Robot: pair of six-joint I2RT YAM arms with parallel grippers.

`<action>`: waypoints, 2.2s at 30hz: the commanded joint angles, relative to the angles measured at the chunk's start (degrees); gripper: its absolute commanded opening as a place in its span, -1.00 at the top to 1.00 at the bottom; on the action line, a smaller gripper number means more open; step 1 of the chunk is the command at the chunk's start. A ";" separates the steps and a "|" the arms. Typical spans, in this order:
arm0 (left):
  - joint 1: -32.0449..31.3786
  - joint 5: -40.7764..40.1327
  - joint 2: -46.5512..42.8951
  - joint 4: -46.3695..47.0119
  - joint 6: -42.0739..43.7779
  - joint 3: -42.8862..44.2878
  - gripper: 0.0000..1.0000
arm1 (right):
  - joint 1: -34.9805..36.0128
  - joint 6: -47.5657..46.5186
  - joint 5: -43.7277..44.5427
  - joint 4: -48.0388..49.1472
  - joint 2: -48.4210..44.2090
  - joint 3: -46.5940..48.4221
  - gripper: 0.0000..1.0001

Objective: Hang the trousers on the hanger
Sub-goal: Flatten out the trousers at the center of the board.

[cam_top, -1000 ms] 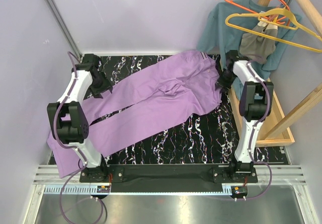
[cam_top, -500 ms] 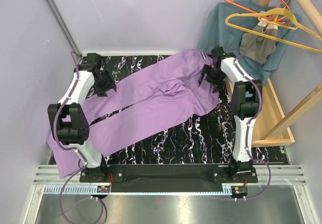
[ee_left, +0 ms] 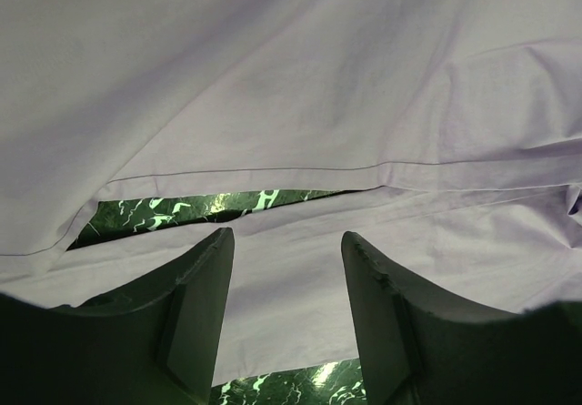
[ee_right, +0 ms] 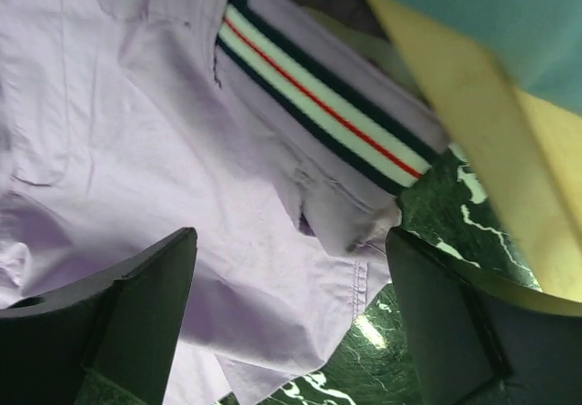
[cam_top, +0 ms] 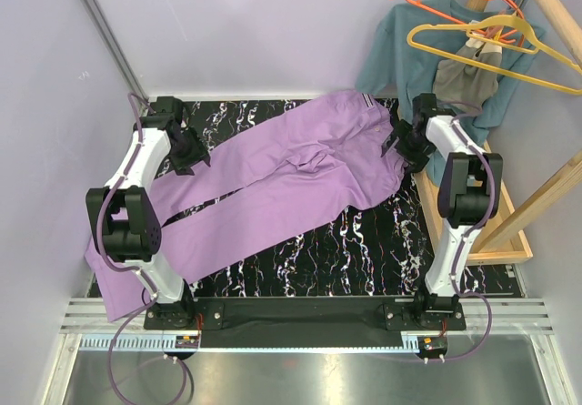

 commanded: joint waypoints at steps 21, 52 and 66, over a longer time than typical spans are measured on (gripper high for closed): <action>-0.03 4.24 -4.74 0.60 2.78 -2.58 -0.11 | -7.62 22.23 1.49 26.75 -9.47 -19.00 -0.48; -0.03 7.15 -9.75 2.27 4.80 -6.01 -0.22 | -8.24 19.78 7.90 18.57 -2.44 -15.13 -0.16; -0.03 5.39 -12.12 2.26 4.45 -6.44 -0.21 | -5.16 10.82 3.68 11.82 -11.57 -11.71 0.78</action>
